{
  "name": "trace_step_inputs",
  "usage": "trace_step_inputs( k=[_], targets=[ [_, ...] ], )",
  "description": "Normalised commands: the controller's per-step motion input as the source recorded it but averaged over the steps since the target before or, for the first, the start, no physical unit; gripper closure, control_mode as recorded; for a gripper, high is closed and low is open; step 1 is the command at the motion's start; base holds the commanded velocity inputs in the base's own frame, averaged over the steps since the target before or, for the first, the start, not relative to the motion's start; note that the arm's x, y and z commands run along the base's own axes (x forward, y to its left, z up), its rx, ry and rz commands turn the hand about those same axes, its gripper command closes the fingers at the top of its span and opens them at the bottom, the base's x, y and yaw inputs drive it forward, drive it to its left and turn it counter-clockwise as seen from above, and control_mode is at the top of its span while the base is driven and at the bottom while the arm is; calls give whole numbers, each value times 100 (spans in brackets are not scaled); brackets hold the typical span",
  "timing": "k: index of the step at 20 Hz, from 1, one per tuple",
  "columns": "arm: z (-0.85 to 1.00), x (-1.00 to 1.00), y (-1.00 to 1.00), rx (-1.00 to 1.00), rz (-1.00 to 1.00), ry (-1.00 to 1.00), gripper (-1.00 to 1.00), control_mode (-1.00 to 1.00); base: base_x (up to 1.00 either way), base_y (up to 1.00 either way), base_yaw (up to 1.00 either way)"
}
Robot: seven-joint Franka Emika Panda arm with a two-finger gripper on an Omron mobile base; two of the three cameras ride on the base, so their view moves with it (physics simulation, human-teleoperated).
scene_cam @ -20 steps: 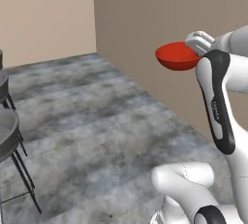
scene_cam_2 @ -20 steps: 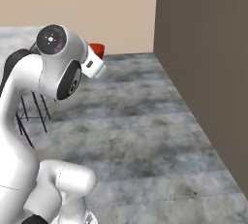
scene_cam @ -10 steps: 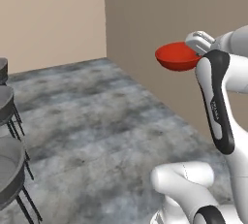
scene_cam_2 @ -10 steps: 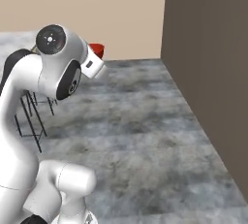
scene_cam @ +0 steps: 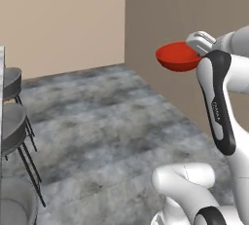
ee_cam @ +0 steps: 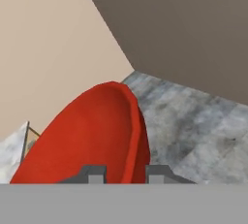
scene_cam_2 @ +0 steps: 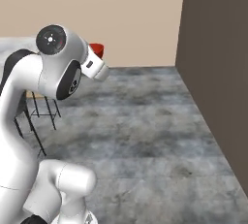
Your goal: Take the smaller bowl and place it next to the appetizer plate on the dining counter , and place the larger bowl next to the plate with cooked food.
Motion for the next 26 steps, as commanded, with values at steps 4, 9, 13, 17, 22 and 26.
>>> trace_step_inputs(
  k=[4,9,13,17,22,26],
  targets=[
    [0,0,0,0,0,0,100,100,100,-12,16],
    [0,0,0,0,0,0,100,100,100,-16,14],
    [0,0,0,0,0,0,100,100,100,-18,13],
    [0,0,0,0,0,0,100,100,100,-14,12],
    [0,0,0,0,0,0,100,100,100,-2,9],
    [0,0,0,0,0,0,100,100,100,0,9]
  ],
)
